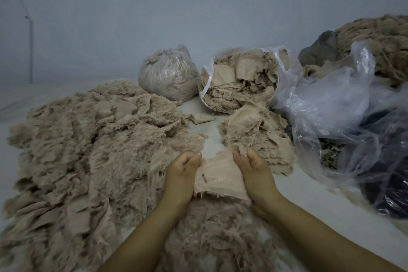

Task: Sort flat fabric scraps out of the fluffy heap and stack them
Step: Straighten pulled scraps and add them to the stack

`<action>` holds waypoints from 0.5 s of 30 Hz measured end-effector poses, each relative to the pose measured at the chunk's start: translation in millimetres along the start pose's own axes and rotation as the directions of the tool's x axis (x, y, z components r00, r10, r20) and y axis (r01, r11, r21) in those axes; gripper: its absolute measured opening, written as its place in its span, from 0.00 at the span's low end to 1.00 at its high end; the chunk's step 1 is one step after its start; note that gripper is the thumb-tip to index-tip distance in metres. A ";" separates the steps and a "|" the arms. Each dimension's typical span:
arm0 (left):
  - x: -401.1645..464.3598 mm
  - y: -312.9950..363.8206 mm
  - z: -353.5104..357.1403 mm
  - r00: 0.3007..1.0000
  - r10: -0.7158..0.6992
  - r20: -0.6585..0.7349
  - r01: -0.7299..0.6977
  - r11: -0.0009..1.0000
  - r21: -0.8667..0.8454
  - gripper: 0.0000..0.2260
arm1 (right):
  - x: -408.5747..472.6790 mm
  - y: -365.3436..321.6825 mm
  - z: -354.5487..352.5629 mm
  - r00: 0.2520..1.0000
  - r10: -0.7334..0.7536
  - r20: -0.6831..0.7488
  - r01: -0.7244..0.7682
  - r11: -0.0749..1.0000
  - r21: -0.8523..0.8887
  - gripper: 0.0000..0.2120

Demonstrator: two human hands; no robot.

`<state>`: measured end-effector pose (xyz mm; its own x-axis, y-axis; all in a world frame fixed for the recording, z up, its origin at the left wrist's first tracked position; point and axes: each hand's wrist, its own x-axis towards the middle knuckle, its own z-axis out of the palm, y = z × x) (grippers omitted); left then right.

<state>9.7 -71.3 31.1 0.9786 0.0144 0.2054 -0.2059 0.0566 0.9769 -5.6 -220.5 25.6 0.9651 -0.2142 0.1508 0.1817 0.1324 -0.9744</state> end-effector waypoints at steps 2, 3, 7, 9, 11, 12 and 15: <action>1.8 1.4 0.6 1.000 -0.020 -0.003 0.019 0.999 -0.046 0.12 | 0.9 -2.2 -0.6 1.000 -0.009 -0.012 0.009 1.000 0.013 0.12; 2.5 1.4 0.6 1.000 -0.021 -0.004 0.021 0.998 -0.060 0.13 | 2.1 -2.9 -2.0 1.000 -0.015 -0.014 0.015 1.000 0.003 0.12; 2.9 -0.5 -2.0 0.999 -0.026 -0.020 0.024 0.998 -0.060 0.14 | 5.2 -6.9 -6.9 0.999 -0.010 -0.038 0.011 1.000 0.027 0.11; 5.2 -1.3 -7.2 0.997 -0.055 -0.048 0.052 0.997 -0.060 0.14 | 9.1 -9.1 -11.1 0.996 0.005 -0.089 0.001 0.998 0.068 0.15; 7.7 -2.2 -14.7 0.994 -0.105 -0.028 0.102 0.992 -0.071 0.16 | 14.8 -10.3 -16.9 0.984 0.000 -0.176 0.012 0.998 0.065 0.18; 7.4 -2.6 -17.3 0.990 -0.137 0.037 0.139 0.987 -0.084 0.20 | 16.9 -10.5 -18.6 0.979 -0.013 -0.202 0.021 0.999 0.037 0.18; -1.9 -2.1 -11.2 0.895 -0.282 0.345 0.317 0.947 -0.048 0.27 | 12.9 -7.9 -11.0 0.978 -0.091 -0.188 0.081 0.995 -0.059 0.12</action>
<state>8.2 -60.3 28.0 0.9351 -0.3472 -0.0713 0.1147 0.1062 0.9877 3.3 -234.9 33.4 0.8917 -0.4038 0.2046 0.2479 0.0574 -0.9671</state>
